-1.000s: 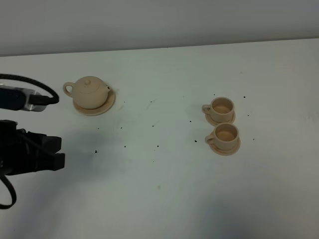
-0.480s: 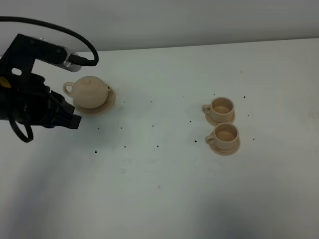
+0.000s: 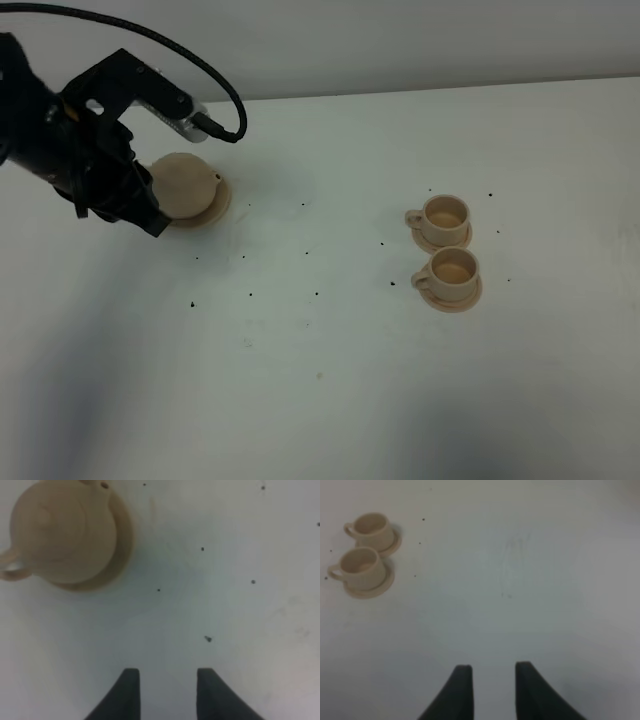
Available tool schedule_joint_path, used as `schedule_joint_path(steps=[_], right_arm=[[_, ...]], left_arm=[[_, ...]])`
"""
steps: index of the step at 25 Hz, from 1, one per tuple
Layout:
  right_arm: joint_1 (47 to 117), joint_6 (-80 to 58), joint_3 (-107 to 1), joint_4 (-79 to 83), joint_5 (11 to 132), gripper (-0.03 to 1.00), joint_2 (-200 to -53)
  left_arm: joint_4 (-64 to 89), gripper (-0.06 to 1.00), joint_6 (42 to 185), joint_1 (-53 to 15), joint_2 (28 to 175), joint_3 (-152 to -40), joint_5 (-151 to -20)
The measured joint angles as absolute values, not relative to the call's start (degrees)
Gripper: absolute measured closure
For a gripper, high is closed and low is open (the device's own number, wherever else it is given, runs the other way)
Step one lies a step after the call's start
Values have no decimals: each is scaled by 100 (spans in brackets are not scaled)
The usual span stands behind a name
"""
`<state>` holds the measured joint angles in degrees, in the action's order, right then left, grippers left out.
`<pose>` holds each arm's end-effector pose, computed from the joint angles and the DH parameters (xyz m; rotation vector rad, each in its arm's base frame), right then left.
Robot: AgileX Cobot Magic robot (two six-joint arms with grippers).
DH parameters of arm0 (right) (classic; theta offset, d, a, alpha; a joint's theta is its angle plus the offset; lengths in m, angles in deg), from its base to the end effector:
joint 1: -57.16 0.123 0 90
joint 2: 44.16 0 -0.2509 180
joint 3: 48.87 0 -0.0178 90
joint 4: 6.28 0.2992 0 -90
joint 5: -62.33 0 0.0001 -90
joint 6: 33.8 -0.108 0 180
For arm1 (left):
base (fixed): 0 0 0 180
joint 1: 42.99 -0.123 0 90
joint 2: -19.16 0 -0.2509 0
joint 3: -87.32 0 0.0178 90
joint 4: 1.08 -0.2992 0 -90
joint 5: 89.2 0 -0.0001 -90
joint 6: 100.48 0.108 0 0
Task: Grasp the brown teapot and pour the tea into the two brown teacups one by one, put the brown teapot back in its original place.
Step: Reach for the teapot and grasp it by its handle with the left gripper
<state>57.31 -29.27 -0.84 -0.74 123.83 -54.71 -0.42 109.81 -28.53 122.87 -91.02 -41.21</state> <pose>0.0925 0.0094 0.2863 -0.0884 2.0907 0.0706 0.3881 -0.1010 0.2080 1.0127 2.4799 0.0736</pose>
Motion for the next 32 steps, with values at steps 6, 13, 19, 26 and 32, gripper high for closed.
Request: schedule_joint_path(steps=[6,13,19,26,32], right_arm=[[5731,-2927,-84,-74,12383,73,-5471],[5731,-2932,-84,-74,12383,73,-5471],[5731,-2932,-84,-74,12383,73,-5471],[5731,-2932,-84,-74,12383,73,-5471],[5731,-2932,-84,-74,12383,73,-5471]], left_arm=[[-226,62,11766,-2853,13194,-10576,-3164],[-138,62,12396,-2853,14032,-11579,-2842],[-10,62,12891,-2853,14469,-11644,-2834],[-331,62,13125,-3170,14563,-11655,-3164],[-402,62,13326,-3637,14662,-11655,-3244]])
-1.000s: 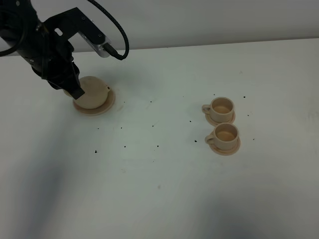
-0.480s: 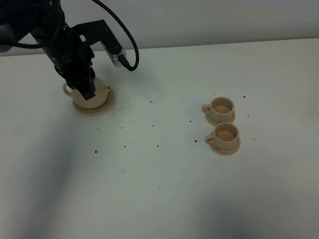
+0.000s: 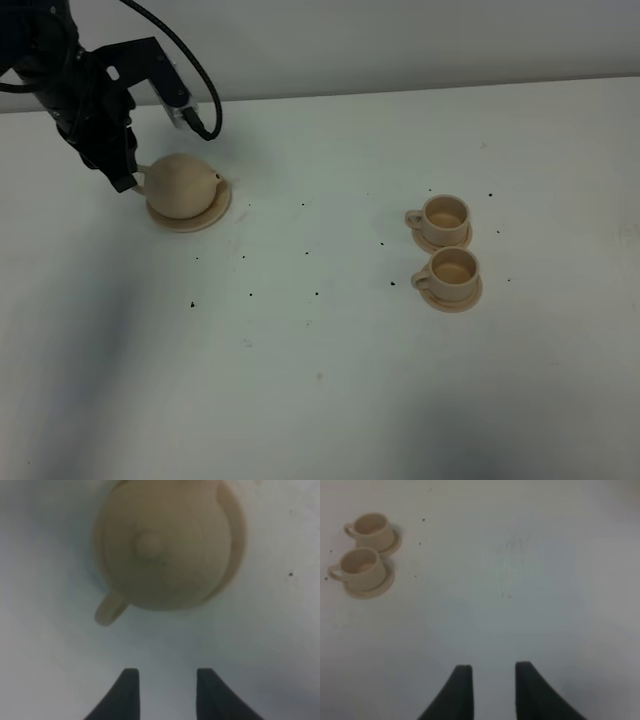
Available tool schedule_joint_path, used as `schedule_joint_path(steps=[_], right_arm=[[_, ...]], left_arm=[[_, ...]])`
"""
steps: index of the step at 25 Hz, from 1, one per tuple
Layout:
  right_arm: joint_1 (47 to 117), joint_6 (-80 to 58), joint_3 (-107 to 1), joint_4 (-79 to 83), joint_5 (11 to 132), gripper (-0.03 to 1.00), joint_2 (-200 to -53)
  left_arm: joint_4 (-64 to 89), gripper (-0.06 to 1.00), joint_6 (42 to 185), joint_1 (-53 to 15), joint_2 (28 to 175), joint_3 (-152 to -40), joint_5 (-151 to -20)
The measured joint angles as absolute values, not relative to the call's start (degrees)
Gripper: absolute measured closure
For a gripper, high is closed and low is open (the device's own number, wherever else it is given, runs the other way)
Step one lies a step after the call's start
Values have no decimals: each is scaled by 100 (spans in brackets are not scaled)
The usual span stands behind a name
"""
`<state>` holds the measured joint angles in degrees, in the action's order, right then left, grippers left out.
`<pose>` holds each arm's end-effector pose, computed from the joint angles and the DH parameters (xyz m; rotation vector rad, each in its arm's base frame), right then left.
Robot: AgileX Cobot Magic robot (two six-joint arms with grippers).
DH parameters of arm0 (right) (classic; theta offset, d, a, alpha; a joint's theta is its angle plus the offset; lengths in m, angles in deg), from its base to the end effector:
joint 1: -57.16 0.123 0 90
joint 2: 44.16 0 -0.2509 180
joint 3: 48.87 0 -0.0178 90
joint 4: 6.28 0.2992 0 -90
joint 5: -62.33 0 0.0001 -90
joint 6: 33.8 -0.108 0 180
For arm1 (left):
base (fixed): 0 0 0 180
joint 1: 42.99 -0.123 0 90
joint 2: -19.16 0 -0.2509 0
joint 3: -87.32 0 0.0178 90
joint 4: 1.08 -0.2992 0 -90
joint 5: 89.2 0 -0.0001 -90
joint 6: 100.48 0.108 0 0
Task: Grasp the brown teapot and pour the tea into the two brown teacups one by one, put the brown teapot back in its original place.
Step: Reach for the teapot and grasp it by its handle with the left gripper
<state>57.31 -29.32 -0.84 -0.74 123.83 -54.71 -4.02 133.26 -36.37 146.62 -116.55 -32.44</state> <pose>0.0925 0.0094 0.2863 -0.0875 2.0907 0.0712 0.4812 -0.0512 0.1675 1.4504 2.4357 0.2583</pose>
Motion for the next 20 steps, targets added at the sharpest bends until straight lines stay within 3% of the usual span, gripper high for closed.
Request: schedule_joint_path(steps=[20], right_arm=[[5731,-2932,-84,-69,12383,73,-5471]], left_arm=[[-843,62,13743,-3824,15547,-11655,-4830]])
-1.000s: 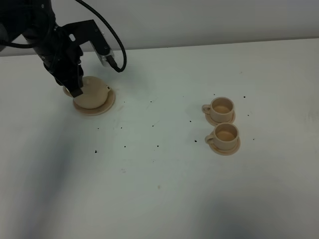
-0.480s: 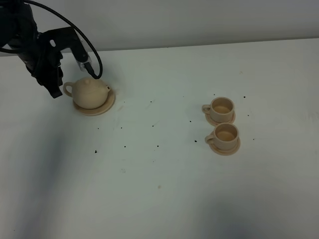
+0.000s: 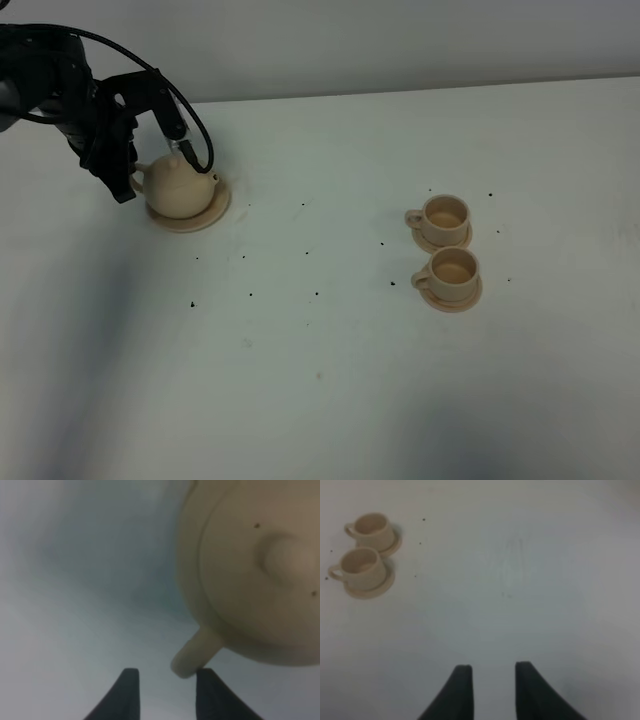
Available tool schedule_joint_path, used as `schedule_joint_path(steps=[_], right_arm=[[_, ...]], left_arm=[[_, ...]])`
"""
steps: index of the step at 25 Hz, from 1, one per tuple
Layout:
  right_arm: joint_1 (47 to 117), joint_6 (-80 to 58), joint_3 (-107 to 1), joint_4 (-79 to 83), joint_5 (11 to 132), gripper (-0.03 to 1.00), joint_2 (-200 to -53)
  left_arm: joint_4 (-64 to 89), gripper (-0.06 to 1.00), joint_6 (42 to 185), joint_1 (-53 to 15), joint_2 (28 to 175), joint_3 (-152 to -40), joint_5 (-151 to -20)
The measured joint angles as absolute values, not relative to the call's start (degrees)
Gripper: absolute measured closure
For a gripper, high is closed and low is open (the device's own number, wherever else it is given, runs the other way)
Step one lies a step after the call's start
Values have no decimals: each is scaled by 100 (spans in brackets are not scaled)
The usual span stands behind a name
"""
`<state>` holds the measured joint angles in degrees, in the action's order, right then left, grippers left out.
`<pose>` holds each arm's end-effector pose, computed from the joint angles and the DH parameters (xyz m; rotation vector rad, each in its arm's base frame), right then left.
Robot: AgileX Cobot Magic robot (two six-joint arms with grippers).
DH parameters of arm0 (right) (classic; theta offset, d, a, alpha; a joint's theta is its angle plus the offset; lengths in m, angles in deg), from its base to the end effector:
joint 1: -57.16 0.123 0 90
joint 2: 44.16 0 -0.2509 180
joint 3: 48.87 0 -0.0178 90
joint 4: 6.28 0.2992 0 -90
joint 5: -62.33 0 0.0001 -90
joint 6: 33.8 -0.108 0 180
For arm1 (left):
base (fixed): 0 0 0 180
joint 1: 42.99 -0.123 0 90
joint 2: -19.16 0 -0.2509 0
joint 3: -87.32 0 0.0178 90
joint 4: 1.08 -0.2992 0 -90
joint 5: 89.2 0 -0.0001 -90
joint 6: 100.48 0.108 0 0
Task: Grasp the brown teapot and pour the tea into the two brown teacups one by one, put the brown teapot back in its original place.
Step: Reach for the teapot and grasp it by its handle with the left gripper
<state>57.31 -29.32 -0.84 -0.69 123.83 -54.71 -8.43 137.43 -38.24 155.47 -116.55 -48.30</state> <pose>0.0925 0.0095 0.2863 -0.0875 2.0907 0.0722 0.5123 -0.0335 0.1025 1.5152 2.2857 0.4218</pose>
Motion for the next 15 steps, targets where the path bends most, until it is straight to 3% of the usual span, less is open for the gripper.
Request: schedule_joint_path(steps=[15], right_arm=[[5731,-2932,-84,-64,12383,73,-5471]], left_arm=[[-541,62,13731,-3838,15700,-11666,-4440]])
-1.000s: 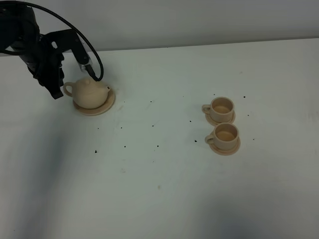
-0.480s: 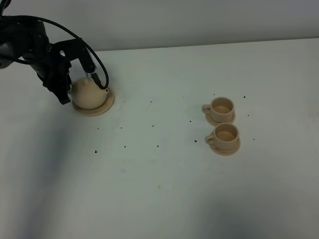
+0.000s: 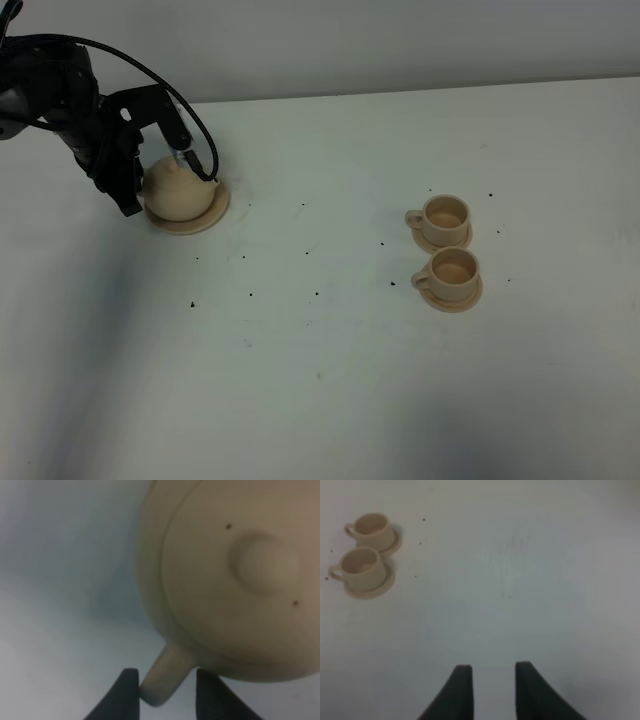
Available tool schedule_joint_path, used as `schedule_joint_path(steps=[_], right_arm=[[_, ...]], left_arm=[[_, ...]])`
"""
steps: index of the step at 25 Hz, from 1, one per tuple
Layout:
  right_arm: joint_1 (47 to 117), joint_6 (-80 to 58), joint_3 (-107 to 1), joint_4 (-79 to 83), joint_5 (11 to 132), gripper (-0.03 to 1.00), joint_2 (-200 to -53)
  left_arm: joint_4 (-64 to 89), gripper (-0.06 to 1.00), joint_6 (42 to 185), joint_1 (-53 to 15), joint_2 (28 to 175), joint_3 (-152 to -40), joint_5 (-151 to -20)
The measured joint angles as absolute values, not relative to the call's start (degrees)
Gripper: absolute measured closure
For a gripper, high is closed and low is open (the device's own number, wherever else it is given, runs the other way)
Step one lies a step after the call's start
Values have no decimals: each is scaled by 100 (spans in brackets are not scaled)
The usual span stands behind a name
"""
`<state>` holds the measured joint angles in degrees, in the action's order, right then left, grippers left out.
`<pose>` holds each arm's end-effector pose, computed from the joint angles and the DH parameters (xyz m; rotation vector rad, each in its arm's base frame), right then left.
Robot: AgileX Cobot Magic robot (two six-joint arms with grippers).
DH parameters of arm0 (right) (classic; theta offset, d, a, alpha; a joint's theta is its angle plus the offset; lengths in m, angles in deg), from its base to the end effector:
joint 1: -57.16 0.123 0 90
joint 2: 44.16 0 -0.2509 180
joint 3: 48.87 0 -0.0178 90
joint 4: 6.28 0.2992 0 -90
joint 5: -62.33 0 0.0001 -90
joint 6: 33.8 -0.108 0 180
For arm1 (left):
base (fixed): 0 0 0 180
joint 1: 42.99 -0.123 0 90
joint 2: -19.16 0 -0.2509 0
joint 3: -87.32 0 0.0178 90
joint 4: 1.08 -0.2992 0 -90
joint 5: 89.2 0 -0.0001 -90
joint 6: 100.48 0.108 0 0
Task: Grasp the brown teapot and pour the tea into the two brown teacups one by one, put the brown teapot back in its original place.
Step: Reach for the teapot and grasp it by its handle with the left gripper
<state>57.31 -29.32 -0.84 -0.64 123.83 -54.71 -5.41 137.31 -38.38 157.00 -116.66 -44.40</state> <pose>0.0925 0.0096 0.2863 -0.0875 2.0906 0.0733 0.5049 -0.0349 0.0862 1.5128 2.3793 0.3176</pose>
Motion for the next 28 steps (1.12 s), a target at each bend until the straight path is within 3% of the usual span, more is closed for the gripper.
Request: schedule_joint_path(steps=[28], right_arm=[[5731,-2932,-84,-58,12383,73,-5471]], left_arm=[[413,63,13317,-3836,15427,-11666,-3568]])
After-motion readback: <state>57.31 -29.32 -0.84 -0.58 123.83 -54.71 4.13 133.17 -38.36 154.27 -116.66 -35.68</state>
